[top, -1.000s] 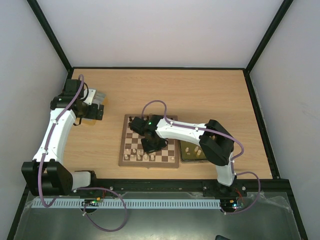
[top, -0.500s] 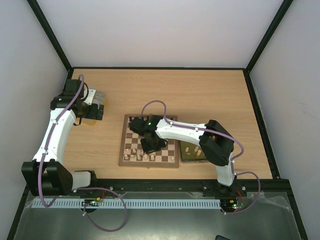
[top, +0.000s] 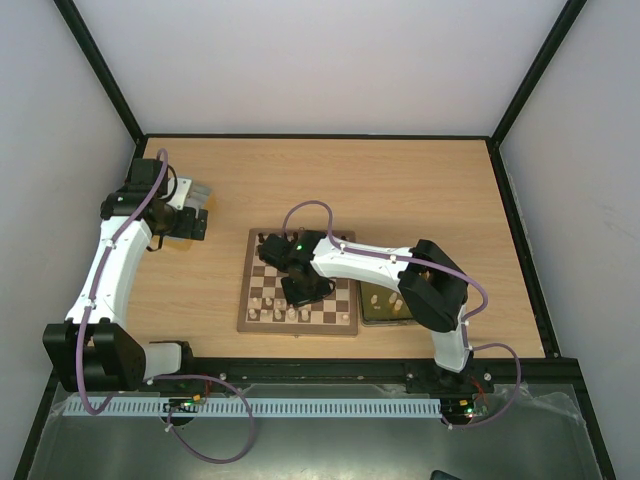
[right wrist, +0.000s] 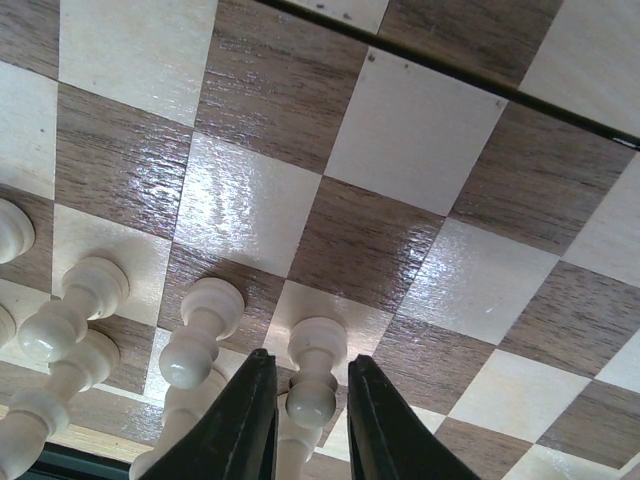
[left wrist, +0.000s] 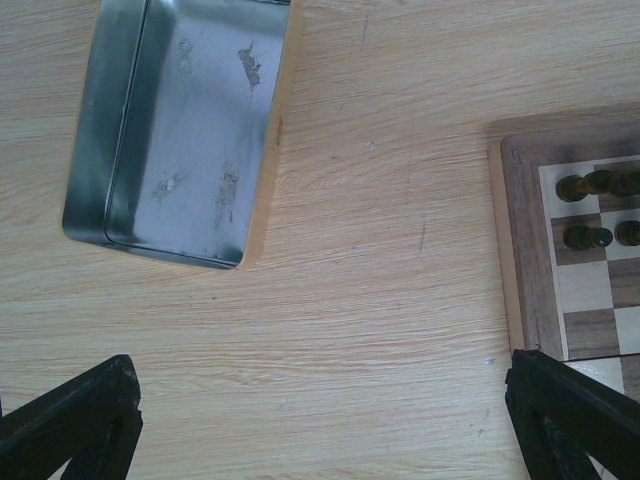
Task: Set up the chess pieces on the board
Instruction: Place the chess piece on the chessboard.
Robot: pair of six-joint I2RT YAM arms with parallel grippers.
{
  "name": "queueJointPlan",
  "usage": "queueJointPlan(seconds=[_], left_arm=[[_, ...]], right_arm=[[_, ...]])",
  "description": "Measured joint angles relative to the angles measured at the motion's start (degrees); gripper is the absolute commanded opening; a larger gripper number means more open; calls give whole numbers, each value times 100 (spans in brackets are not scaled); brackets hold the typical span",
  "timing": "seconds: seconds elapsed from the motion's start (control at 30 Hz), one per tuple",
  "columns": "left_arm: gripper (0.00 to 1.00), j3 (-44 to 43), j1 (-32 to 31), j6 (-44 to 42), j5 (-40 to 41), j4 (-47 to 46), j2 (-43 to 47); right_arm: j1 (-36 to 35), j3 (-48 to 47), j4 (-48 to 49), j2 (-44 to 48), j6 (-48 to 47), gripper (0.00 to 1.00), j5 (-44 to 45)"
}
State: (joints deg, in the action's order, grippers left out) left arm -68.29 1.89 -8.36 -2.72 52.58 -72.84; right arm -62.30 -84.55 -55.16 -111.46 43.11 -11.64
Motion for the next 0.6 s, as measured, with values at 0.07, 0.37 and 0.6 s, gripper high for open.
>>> queueJointPlan(seconds=[0.07, 0.37, 0.6], left_arm=[[99, 0, 0, 2, 0, 0, 0], [99, 0, 0, 2, 0, -2, 0], [99, 0, 0, 2, 0, -2, 0]], right_arm=[[0, 0, 0, 0, 0, 22, 4], [0, 0, -2, -2, 0, 23, 26], [0, -2, -4, -2, 2, 23, 122]])
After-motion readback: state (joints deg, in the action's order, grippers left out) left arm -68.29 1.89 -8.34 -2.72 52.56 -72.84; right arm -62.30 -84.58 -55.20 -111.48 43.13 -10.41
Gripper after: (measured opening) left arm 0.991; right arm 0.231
